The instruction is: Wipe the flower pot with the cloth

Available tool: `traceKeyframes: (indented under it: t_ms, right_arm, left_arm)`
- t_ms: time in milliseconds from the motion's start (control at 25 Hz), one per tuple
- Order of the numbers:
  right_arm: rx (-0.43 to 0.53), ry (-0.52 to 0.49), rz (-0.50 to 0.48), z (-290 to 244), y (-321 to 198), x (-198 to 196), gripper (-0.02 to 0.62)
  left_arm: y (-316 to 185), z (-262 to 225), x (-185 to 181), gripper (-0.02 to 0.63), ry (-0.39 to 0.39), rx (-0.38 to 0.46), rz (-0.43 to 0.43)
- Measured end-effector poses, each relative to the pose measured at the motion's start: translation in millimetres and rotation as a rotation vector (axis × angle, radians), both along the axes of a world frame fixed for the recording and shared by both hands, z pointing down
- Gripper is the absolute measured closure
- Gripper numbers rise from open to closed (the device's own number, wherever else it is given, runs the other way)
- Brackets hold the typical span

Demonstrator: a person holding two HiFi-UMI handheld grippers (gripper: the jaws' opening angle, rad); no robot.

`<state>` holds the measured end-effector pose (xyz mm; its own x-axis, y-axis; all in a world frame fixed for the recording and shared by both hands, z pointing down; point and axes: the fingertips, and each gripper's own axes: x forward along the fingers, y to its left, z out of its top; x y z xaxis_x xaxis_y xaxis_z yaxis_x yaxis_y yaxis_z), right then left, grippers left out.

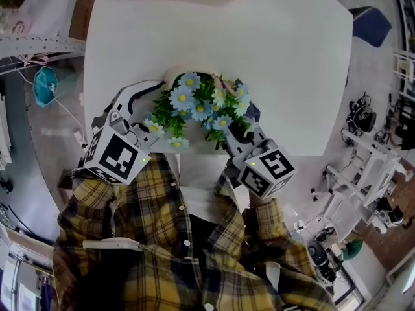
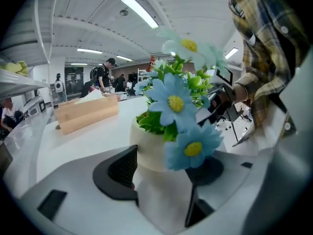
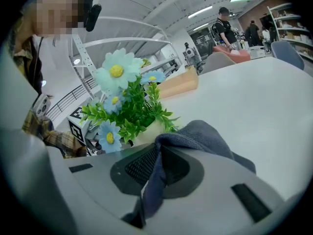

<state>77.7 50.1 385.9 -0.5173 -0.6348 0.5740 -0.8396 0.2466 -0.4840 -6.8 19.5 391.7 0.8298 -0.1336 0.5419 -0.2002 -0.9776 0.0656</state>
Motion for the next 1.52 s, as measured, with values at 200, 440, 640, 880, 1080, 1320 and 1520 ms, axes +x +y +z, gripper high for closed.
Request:
traceKeyframes:
  t_ms: [200,440,640,880,1080,1320,1520]
  right_arm:
    - [-0.021,-0.013,-0.02,2.1,-12.1,4.8,0.575]
    - [-0.032,-0.044,-0.011,0.0,-20.7,16.8,0.574]
    - [-0.041,-0.052,-0.056,1.2,-29.5,16.9,0.575]
    - [-0.045,-0.046,-0.117,2.4,-49.2,26.2,0.574]
    - [-0.054,-0.076,-0.167,1.3,-64.1,29.1,0.574]
    - [-0.069,-0.124,-0.208,2.4,-85.4,30.7,0.574]
    - [-0.101,-0.192,-0.248,3.2,-92.1,27.4,0.574]
  left_arm:
    - [-8.5,3.1,1.3,0.321,-0.001,-0.008,0.0]
    - [-10.2,3.5,3.5,0.319,-0.008,-0.014,0.007]
    - [-10.3,4.9,0.4,0.321,-0.022,-0.009,0.015]
    - [-15.5,6.3,4.3,0.321,-0.042,-0.003,0.028]
    - [-16.2,5.5,4.4,0.322,-0.042,-0.005,0.024]
    - [-20.8,7.9,3.4,0.339,-0.052,0.003,0.012]
    - [-20.5,8.4,0.2,0.347,-0.048,0.018,-0.014]
